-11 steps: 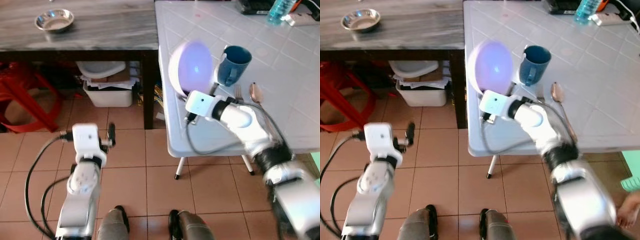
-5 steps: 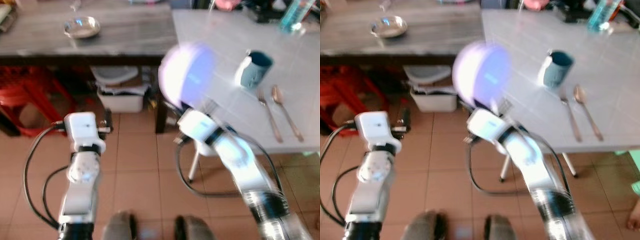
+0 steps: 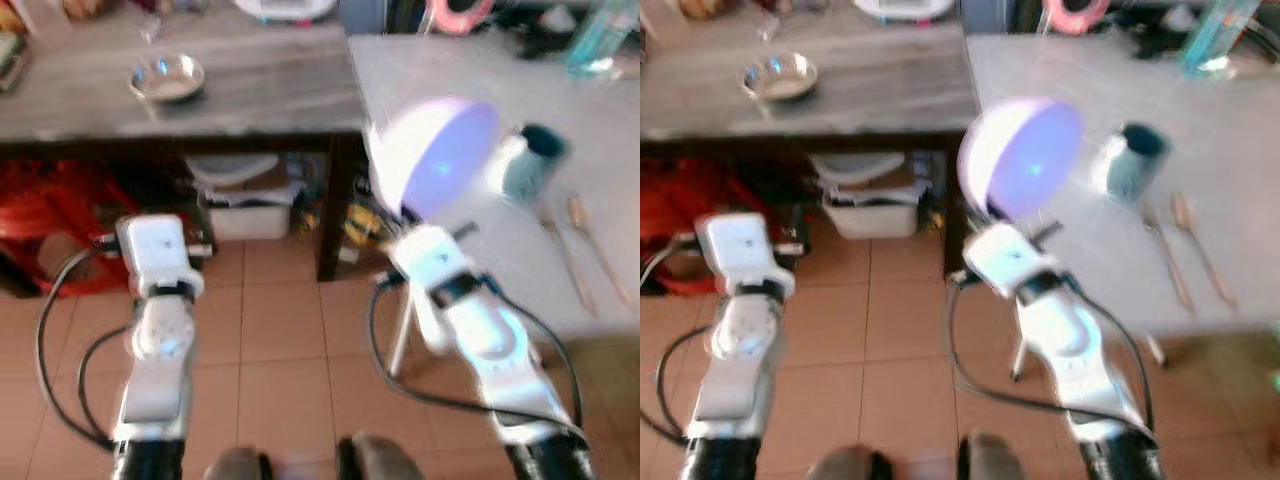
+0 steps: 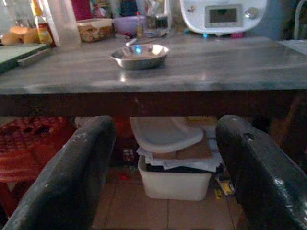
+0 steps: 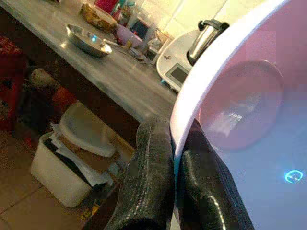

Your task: Setting the table

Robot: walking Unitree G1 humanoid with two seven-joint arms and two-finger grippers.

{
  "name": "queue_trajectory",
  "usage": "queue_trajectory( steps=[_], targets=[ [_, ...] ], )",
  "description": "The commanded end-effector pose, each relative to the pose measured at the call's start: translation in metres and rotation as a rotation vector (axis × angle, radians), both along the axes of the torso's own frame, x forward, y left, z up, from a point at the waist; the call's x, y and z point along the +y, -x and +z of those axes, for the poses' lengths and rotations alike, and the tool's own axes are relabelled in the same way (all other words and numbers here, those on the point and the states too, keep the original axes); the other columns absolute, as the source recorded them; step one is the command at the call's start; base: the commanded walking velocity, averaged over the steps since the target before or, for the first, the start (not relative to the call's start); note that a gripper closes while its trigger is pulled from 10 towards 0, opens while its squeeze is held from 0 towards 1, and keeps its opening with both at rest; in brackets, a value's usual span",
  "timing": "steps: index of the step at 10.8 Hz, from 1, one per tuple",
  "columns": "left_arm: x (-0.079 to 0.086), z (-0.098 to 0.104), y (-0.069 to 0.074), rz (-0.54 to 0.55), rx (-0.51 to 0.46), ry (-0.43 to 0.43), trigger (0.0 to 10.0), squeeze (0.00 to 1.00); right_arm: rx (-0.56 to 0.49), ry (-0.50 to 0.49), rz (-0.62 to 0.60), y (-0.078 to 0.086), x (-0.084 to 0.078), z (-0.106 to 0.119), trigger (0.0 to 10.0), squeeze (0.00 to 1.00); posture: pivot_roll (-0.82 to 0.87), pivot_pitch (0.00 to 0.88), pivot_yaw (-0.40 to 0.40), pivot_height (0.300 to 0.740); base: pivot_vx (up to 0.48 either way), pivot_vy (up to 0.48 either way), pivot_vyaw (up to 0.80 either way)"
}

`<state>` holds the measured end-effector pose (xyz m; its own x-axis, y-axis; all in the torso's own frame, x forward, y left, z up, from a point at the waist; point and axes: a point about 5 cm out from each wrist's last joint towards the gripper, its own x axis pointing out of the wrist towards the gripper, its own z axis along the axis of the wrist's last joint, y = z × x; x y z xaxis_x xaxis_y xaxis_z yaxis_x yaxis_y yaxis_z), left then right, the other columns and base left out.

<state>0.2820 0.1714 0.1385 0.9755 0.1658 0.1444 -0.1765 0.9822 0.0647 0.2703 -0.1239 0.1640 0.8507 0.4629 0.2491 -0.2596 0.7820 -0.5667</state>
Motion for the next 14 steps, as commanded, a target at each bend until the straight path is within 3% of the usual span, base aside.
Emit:
queue_trajectory(
  steps=[1, 3, 5, 8, 12, 14],
  targets=[
    [0.009, -0.001, 0.002, 0.034, 0.009, -0.019, 10.0, 0.00, -0.042, -0.009, 0.015, 0.001, 0.006, 0.009, 10.0, 0.00, -0.02, 0.157, -0.029, 0.740, 0.480, 0.000, 0.00],
    [0.011, -0.003, -0.001, 0.045, 0.027, 0.019, 10.0, 0.00, -0.034, -0.002, 0.025, 0.004, 0.008, 0.009, 10.0, 0.00, -0.03, 0.169, -0.030, 0.740, 0.414, 0.163, 0.00],
    [0.011, -0.003, 0.000, 0.041, 0.016, -0.031, 10.0, 0.00, -0.030, 0.008, 0.038, 0.006, 0.010, 0.007, 10.0, 0.00, -0.03, 0.168, -0.032, 0.740, 0.276, 0.394, 0.00],
    [0.010, -0.001, 0.000, 0.043, 0.010, -0.040, 10.0, 0.00, -0.048, 0.027, 0.033, 0.002, 0.008, 0.011, 10.0, 0.00, -0.04, 0.170, -0.034, 0.740, 0.361, 0.309, 0.00],
    [0.003, 0.006, -0.001, 0.011, -0.034, -0.030, 10.0, 0.00, -0.059, 0.025, 0.038, -0.004, 0.008, 0.016, 10.0, 0.00, -0.04, 0.169, -0.039, 0.740, 0.412, 0.195, 0.66],
    [0.001, 0.006, -0.001, 0.009, -0.036, -0.019, 10.0, 0.00, -0.042, 0.019, 0.059, -0.006, 0.010, 0.015, 10.0, 0.00, -0.04, 0.169, -0.041, 0.740, 0.454, 0.000, 0.00]
  ],
)
